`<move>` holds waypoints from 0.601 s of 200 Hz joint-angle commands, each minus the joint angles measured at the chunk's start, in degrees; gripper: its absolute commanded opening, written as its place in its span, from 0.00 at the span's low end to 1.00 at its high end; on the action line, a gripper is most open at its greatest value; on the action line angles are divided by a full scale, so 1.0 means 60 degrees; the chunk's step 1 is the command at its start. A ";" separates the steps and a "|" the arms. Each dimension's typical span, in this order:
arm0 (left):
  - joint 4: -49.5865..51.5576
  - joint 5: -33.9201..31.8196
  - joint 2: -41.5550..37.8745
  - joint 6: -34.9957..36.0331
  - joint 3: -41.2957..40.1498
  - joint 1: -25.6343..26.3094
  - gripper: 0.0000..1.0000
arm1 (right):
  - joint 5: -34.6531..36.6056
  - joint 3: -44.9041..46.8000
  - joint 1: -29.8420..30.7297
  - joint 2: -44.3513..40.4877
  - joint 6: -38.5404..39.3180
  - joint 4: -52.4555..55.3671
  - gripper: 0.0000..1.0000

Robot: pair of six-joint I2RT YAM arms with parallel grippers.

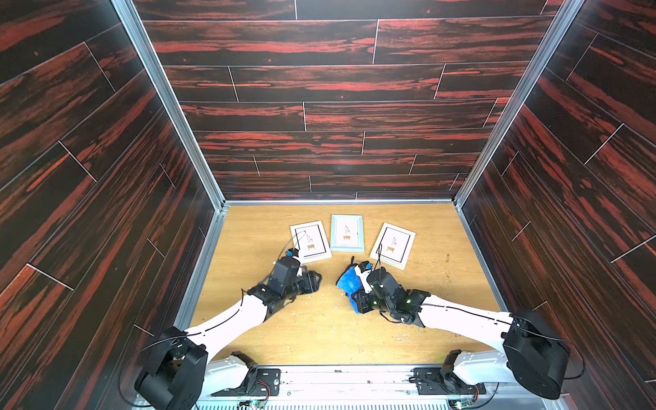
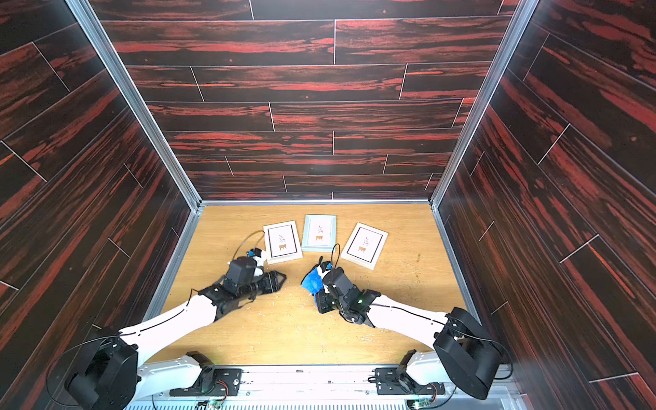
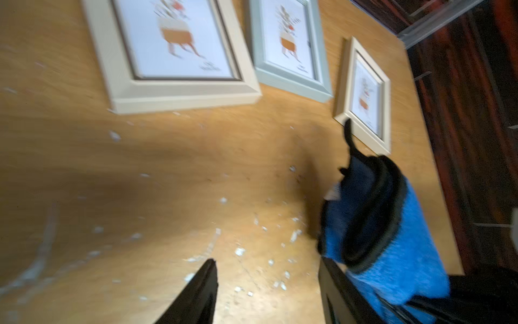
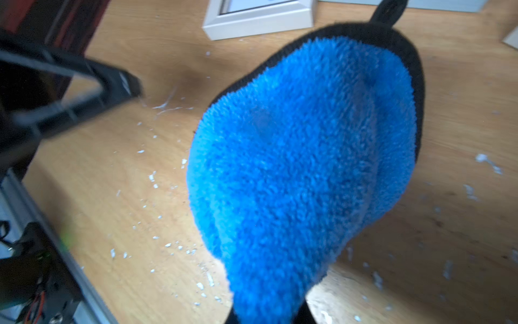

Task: Wipe the picture frame with a cloth
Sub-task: Place the cleaning item at the center of the board.

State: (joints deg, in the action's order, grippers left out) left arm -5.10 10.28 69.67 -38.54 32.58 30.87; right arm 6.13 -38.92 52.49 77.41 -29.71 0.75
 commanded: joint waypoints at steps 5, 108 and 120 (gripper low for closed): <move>-0.2863 0.1076 -0.0342 -0.0735 -0.0637 0.0269 0.67 | -0.0265 0.0172 0.0215 0.0099 0.0002 -0.0845 0.00; -0.5121 0.2206 0.1787 -0.1471 -0.0409 0.0886 0.54 | 0.0061 -0.0046 0.0564 0.0354 -0.0101 -0.1150 0.00; -0.4954 0.2177 0.1805 -0.1415 -0.0327 0.0926 0.44 | 0.0263 -0.0101 0.0559 0.0355 -0.0130 -0.0970 0.00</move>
State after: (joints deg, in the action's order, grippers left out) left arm -33.63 22.04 80.44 -47.72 28.08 35.66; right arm 5.41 -38.28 55.40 79.61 -29.95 -5.39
